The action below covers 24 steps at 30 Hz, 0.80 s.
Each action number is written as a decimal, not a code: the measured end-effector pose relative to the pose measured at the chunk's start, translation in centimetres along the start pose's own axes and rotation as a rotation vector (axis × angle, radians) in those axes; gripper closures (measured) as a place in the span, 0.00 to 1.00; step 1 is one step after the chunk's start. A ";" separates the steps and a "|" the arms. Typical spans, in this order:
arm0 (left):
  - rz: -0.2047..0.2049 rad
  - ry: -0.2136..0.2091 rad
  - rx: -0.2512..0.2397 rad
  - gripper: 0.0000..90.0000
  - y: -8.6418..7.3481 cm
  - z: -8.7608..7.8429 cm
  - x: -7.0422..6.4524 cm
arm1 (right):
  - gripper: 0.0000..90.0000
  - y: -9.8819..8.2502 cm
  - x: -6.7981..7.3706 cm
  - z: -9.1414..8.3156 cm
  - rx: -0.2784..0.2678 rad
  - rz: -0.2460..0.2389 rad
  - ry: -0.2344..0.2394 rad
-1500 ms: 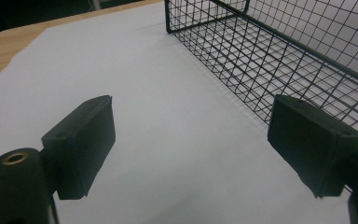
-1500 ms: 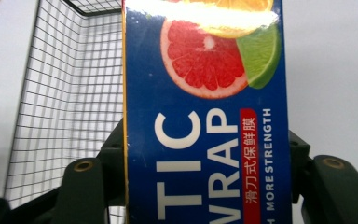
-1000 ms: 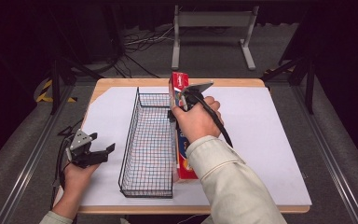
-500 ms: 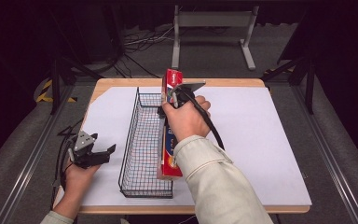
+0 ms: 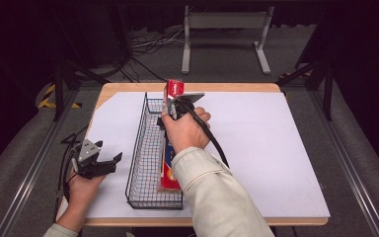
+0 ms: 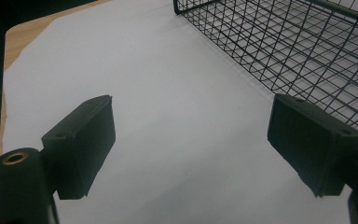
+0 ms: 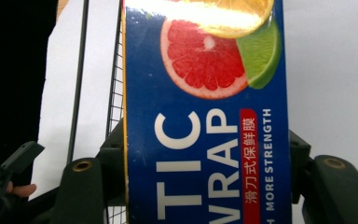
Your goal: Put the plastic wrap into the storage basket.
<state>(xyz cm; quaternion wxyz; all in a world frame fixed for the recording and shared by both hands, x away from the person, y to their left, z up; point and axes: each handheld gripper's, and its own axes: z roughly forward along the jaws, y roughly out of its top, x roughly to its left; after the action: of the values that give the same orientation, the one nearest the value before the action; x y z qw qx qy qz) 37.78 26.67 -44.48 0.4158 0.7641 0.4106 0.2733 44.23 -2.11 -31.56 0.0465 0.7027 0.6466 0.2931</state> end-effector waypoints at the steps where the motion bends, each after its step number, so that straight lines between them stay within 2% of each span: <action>1: 0.000 0.000 0.000 0.17 0.0 0.0 0.0 | 0.45 0.0 0.0 0.0 0.000 0.000 0.000; 12: -0.001 -0.004 -0.004 0.17 0.0 0.0 0.0 | 0.44 -0.9 0.1 2.7 0.058 0.013 -0.033; 24: -0.001 -0.010 -0.001 0.17 0.0 0.1 0.0 | 0.44 -1.9 0.2 4.6 0.071 0.005 -0.057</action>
<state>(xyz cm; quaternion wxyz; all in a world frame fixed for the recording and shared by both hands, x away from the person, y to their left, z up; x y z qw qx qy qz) 37.87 26.60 -44.53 0.4181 0.7652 0.4087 0.2694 44.77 -0.20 -36.12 0.0391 0.7135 0.6533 0.2501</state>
